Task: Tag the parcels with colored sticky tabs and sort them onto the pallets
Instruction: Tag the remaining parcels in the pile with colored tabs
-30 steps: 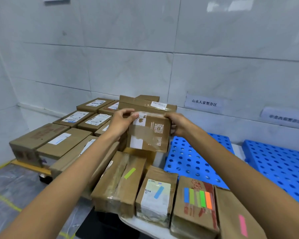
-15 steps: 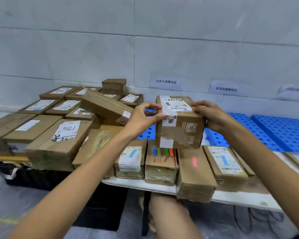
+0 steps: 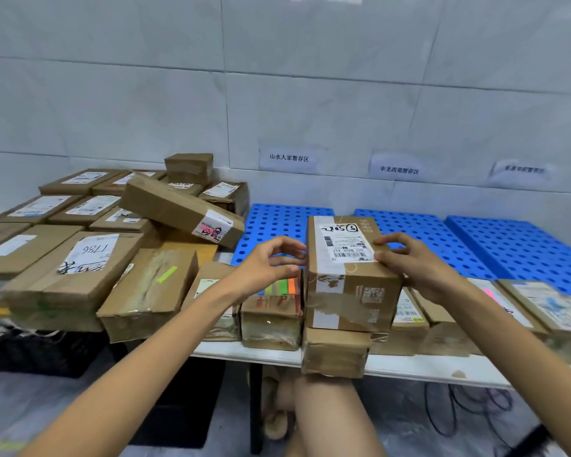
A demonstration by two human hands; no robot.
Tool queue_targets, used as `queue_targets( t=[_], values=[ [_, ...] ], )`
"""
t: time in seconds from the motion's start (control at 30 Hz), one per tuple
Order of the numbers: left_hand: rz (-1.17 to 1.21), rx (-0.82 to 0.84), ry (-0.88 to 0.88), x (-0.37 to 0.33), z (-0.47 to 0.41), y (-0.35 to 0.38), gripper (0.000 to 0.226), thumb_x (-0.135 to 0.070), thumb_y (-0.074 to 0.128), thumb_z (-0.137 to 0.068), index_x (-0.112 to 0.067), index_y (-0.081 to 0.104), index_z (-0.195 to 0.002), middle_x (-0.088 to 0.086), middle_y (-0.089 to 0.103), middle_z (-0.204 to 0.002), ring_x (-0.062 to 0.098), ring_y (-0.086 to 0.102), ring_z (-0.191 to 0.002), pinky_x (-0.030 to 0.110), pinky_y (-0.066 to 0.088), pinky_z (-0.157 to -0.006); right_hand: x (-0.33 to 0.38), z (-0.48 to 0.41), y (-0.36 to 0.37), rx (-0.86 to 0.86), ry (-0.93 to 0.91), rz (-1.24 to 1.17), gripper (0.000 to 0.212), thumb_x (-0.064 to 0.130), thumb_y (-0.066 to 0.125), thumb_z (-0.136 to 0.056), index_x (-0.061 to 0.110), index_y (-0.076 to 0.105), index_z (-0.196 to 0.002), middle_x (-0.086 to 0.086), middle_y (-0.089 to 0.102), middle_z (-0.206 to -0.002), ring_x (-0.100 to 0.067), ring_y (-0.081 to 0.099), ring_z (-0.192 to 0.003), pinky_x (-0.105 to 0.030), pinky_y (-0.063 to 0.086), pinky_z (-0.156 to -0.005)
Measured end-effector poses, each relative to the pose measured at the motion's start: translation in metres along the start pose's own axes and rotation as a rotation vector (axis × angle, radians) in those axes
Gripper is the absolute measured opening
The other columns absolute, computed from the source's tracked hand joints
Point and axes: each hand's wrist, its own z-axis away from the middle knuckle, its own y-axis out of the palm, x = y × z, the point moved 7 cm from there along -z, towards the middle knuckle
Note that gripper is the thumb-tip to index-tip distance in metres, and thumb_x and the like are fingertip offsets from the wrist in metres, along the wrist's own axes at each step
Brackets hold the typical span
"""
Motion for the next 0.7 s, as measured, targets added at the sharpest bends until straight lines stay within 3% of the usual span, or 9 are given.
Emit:
queue_targets(
  t=[0.07,0.17,0.23,0.33,0.47,0.57,0.63,0.7],
  values=[
    [-0.232,-0.033,-0.048,0.016,-0.004,-0.01,0.035,-0.002,0.063,-0.085,-0.014,0.056,-0.117,0.004,0.06,-0.118,0.015,0.059,-0.111,0.017,0.049,-0.087,-0.002,0.0,-0.002,0.051,-0.013,0.041,0.026,0.02,0.06,-0.09,0.022,0.053,-0.116,-0.007,0.056,-0.103,-0.016,0.06,-0.083,-0.025,0.046,-0.058],
    [-0.766,-0.024,-0.168,0.056,-0.009,-0.03,0.051,-0.018,0.068,-0.083,-0.011,0.049,-0.129,0.005,0.051,-0.13,0.019,0.047,-0.123,0.023,0.038,-0.097,-0.006,-0.005,-0.01,0.084,-0.048,0.069,0.025,0.024,0.06,-0.09,0.025,0.055,-0.115,-0.011,0.058,-0.105,-0.018,0.061,-0.092,-0.026,0.047,-0.065],
    [-0.862,-0.02,-0.196,0.076,-0.012,-0.04,0.051,-0.028,0.07,-0.082,-0.011,0.052,-0.127,0.006,0.05,-0.127,0.021,0.047,-0.121,0.026,0.036,-0.097,-0.01,-0.01,-0.015,0.101,-0.062,0.047,0.023,0.024,0.058,-0.091,0.024,0.055,-0.113,-0.012,0.059,-0.106,-0.02,0.062,-0.097,-0.03,0.051,-0.072],
    [-0.847,-0.089,-0.186,0.081,-0.024,-0.05,0.046,-0.028,0.067,-0.084,-0.012,0.056,-0.124,0.005,0.051,-0.122,0.02,0.047,-0.116,0.025,0.037,-0.092,-0.01,-0.026,-0.022,0.094,-0.078,0.01,0.019,0.023,0.056,-0.092,0.022,0.057,-0.111,-0.008,0.063,-0.107,-0.018,0.063,-0.098,-0.036,0.052,-0.085],
    [-0.755,-0.186,-0.215,0.086,-0.043,-0.062,0.036,-0.024,0.07,-0.081,-0.013,0.06,-0.115,-0.001,0.053,-0.11,0.012,0.051,-0.105,0.021,0.039,-0.085,-0.005,-0.051,-0.031,0.013,-0.161,0.039,0.015,0.022,0.054,-0.093,0.022,0.058,-0.107,-0.007,0.064,-0.107,-0.018,0.064,-0.094,-0.034,0.051,-0.083],
    [-0.565,-0.298,-0.24,0.079,-0.061,-0.078,0.029,-0.011,0.074,-0.077,-0.015,0.057,-0.1,0.006,0.062,-0.09,0.02,0.061,-0.088,0.038,0.051,-0.079,0.008,-0.071,-0.041,-0.071,-0.28,0.073,0.013,0.016,0.053,-0.094,0.022,0.06,-0.103,-0.003,0.064,-0.103,-0.02,0.063,-0.097,-0.037,0.051,-0.087],
    [-0.399,-0.401,-0.214,0.06,-0.073,-0.088,0.026,-0.005,0.072,-0.078,-0.015,0.055,-0.095,0.013,0.064,-0.083,0.024,0.066,-0.078,0.049,0.055,-0.076,0.025,-0.082,-0.047,-0.139,-0.394,0.129,0.014,0.013,0.053,-0.093,0.021,0.061,-0.101,0.001,0.066,-0.1,-0.017,0.063,-0.096,-0.027,0.05,-0.081],
    [-0.276,-0.48,-0.146,0.033,-0.083,-0.088,0.026,-0.007,0.07,-0.079,-0.013,0.057,-0.101,0.012,0.067,-0.086,0.024,0.068,-0.079,0.044,0.058,-0.072,0.049,-0.083,-0.049,-0.197,-0.532,0.173,0.015,0.009,0.053,-0.092,0.021,0.062,-0.098,0.005,0.068,-0.096,-0.013,0.064,-0.092,-0.016,0.048,-0.074]
  ],
)
